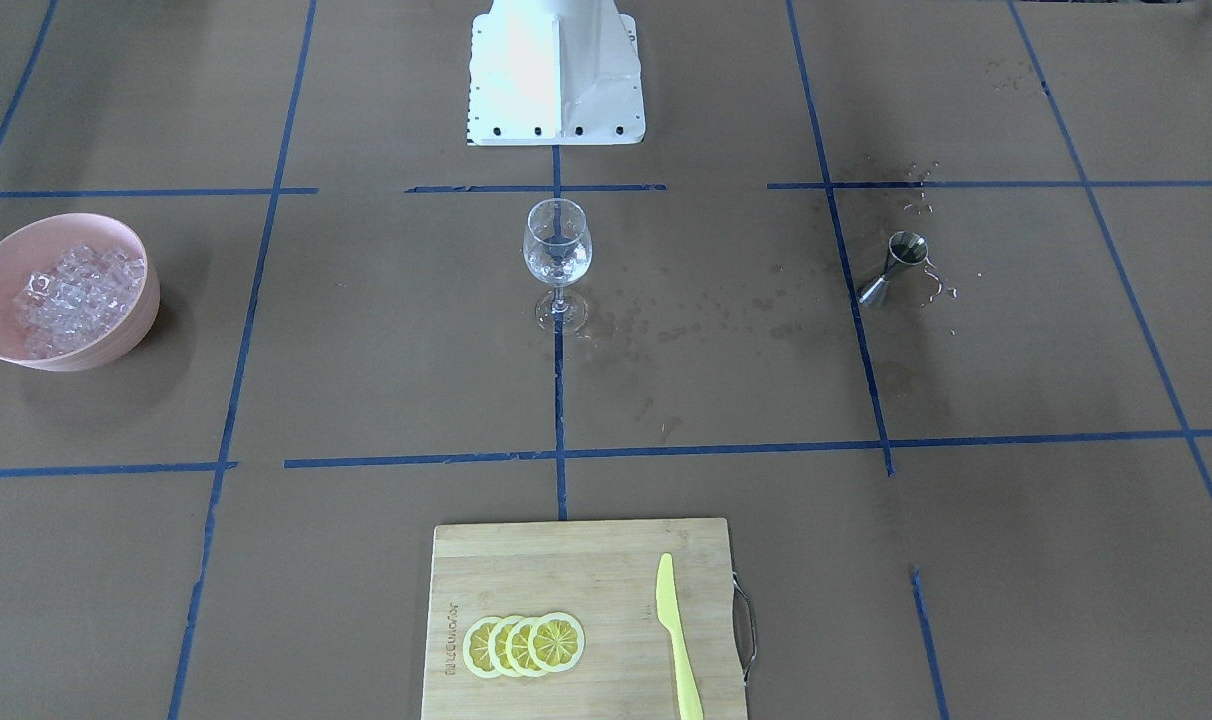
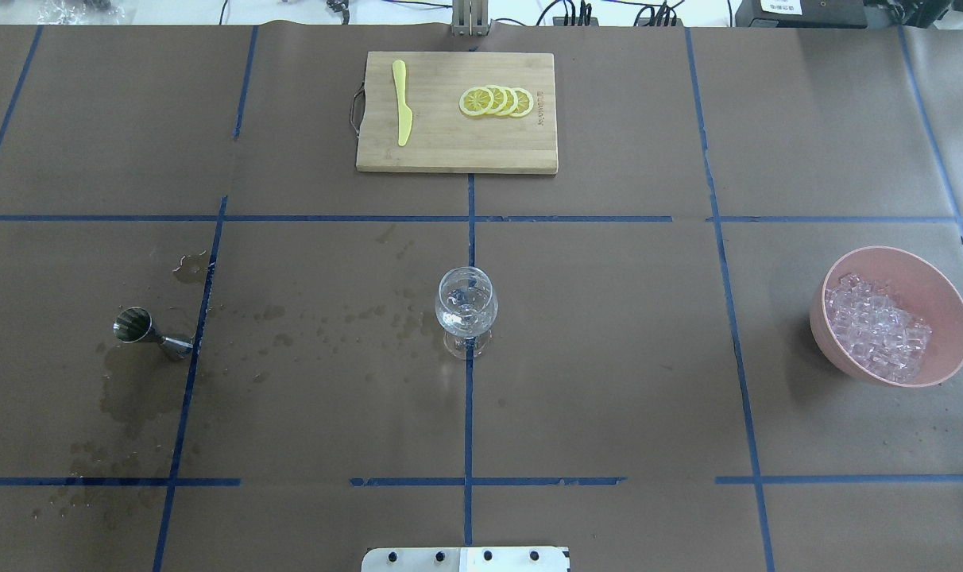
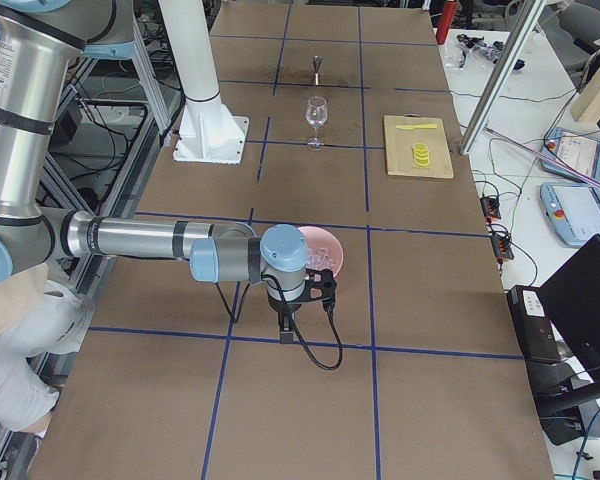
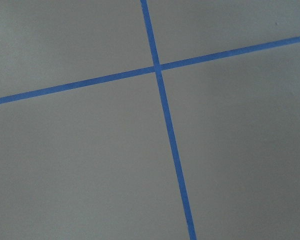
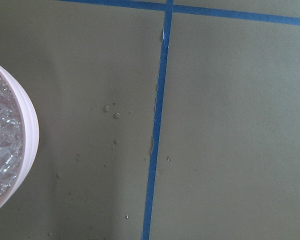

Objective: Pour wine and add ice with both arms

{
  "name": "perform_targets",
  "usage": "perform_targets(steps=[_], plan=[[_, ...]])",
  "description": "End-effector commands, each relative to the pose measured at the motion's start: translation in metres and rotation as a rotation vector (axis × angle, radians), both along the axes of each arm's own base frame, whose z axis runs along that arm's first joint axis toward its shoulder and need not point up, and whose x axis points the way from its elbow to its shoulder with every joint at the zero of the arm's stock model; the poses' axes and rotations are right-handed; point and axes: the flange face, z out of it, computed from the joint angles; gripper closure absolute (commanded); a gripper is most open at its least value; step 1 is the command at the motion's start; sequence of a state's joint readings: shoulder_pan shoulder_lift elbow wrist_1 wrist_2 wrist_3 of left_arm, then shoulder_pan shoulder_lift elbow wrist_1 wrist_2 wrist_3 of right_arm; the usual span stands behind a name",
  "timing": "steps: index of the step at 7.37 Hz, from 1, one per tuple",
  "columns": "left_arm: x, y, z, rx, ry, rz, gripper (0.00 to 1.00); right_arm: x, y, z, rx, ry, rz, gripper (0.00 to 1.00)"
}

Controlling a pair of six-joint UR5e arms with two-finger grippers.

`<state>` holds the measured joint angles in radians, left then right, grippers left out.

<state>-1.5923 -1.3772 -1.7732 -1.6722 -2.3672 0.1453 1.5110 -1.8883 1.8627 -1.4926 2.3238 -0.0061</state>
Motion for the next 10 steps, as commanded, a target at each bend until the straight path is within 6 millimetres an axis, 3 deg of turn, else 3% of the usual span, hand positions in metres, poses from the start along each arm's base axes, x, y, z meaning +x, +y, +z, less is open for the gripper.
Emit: perform_targets(steps=[1, 5, 7, 9, 10], plan=[[0.0, 0.0, -0.001, 0.004, -0.001, 0.002, 0.0, 0.0, 0.0, -0.001, 0.0, 0.0, 0.001, 0.0], [-0.001, 0.0, 0.0, 0.002, -0.008, -0.001, 0.0, 0.0, -0.003, -0.005, 0.011, -0.002, 0.001, 0.0], [0.0, -0.002, -0.014, 0.033, -0.001, 0.002, 0.0, -0.001, -0.028, -0.037, 0.087, 0.001, 0.011, 0.0], [0.0, -0.014, -0.027, 0.149, 0.0, -0.003, 0.0, -0.001, -0.04, -0.051, 0.109, -0.005, 0.025, 0.0], [-0.001, -0.01, -0.029, 0.184, -0.001, -0.004, 0.0, -0.002, -0.042, -0.057, 0.16, -0.009, 0.03, 0.0]])
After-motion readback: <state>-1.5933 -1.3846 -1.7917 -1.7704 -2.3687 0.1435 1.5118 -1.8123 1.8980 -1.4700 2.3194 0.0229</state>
